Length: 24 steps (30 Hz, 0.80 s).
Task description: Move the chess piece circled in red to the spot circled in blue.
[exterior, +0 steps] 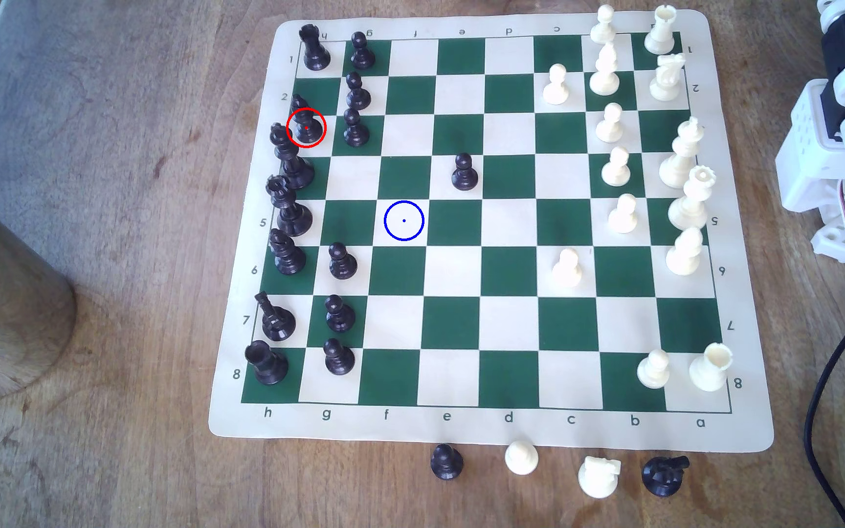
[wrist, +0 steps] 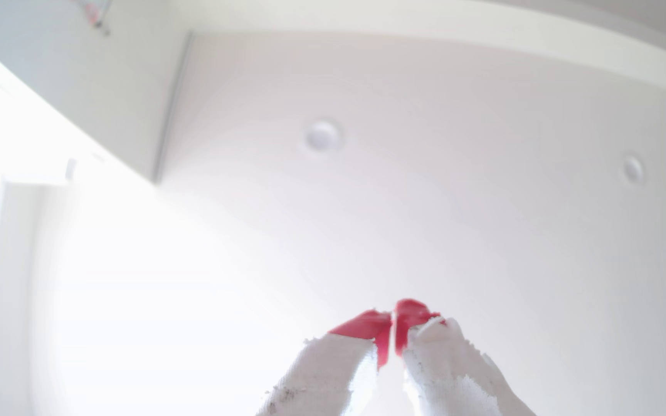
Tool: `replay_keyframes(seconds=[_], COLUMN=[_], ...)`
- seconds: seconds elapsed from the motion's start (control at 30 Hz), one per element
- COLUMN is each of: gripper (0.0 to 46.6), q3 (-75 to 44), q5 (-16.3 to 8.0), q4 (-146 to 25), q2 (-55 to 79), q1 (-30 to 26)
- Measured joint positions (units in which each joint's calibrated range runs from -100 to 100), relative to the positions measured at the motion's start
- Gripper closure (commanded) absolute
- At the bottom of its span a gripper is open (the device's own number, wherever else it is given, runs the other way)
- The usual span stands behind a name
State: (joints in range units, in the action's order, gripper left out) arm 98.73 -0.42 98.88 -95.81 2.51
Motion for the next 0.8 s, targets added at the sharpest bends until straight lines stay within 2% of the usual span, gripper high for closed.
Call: replay_keyframes(seconds=[0.07, 0.13, 0.27, 0.37, 0.8], gripper=[46.4, 46.4, 46.4, 46.4, 46.4], q3=[0.0, 0.0, -0.5, -1.4, -26.4], q5=[0.0, 0.1, 0.1, 0.1, 0.1], q4=[0.0, -3.6, -24.4, -32.0, -75.9], q2=[0.0, 0.0, 0.0, 0.0, 0.2], q1=[-0.3, -2.9, -6.0, -6.7, -7.4])
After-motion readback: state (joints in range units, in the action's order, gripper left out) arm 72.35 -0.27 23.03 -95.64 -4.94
